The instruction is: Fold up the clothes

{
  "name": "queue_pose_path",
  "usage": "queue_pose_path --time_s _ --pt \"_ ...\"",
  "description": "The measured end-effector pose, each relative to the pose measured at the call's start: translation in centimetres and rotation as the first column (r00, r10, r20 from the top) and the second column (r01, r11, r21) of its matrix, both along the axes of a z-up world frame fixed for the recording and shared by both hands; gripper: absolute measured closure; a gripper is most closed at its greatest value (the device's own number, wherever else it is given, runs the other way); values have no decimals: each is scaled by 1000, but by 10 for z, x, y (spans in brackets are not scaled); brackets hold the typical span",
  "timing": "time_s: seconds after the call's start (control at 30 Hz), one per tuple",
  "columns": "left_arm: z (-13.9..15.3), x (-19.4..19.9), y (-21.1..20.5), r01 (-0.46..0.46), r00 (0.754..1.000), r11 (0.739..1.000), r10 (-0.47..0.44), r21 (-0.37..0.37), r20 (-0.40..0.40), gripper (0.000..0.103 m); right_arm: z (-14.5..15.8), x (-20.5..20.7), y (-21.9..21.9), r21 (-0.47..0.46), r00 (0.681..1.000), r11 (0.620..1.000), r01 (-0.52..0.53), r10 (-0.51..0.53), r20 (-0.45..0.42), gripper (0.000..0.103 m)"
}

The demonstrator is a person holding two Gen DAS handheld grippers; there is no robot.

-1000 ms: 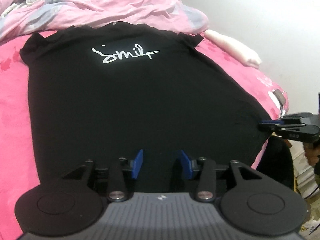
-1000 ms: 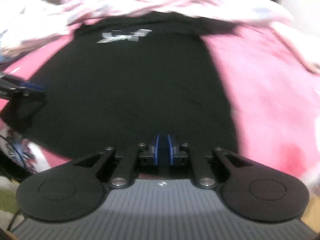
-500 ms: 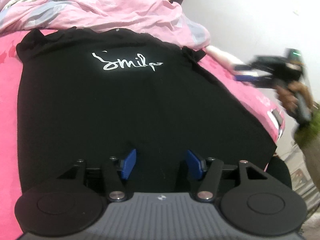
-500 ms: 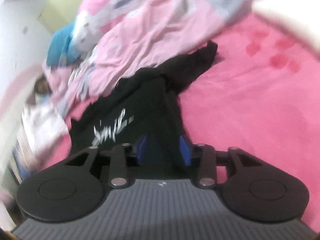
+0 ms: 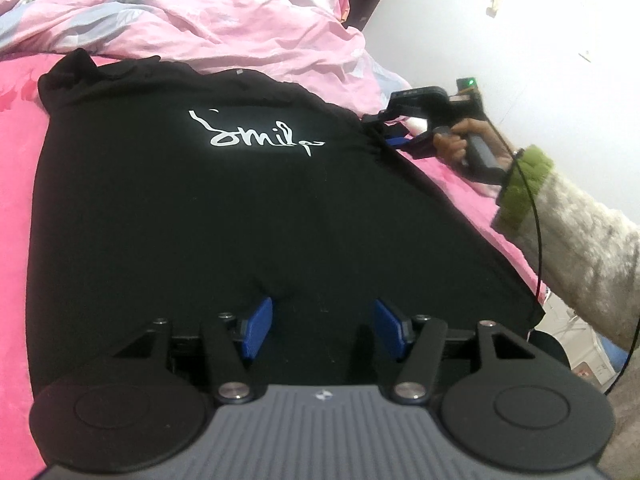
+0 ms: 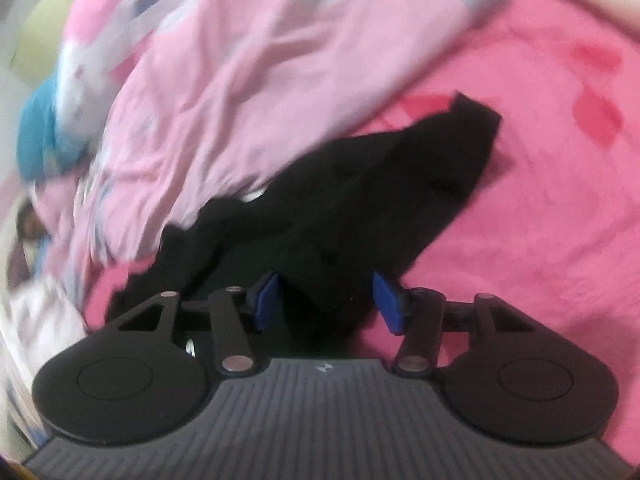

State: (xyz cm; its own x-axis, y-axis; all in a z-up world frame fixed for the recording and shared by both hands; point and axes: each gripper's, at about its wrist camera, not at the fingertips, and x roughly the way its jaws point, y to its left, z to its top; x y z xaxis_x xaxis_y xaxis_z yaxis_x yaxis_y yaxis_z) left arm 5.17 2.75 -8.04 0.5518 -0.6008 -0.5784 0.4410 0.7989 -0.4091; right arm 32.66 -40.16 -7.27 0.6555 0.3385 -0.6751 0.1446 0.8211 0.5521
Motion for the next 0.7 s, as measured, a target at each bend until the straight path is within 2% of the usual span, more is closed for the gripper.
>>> queue_pose_path --time_s 0.03,0.3,0.43,0.57,0.63,0.7 --pt "0 0 0 0 1000 1000 0 0 -1 45 -1 1 -4 -15 1000 1000 9 -9 13 97" --pt "0 6 5 7 999 999 -9 -32 -42 45 -8 10 -32 -134 990 987 91 -76 117 98" --pt "2 4 2 4 999 1000 -4 -14 -36 45 -12 15 -47 -189 980 972 136 -104 172 99" --pt "4 3 -2 10 1000 1000 -10 14 -24 45 -13 -6 -73 -39 962 975 217 -207 179 95" --pt "4 3 -1 14 1000 1000 -13 13 -26 45 -5 -32 -85 67 939 964 256 -264 221 91" --pt "4 4 0 14 999 1000 -14 10 -30 45 2 -54 -95 166 931 954 249 -283 232 67"
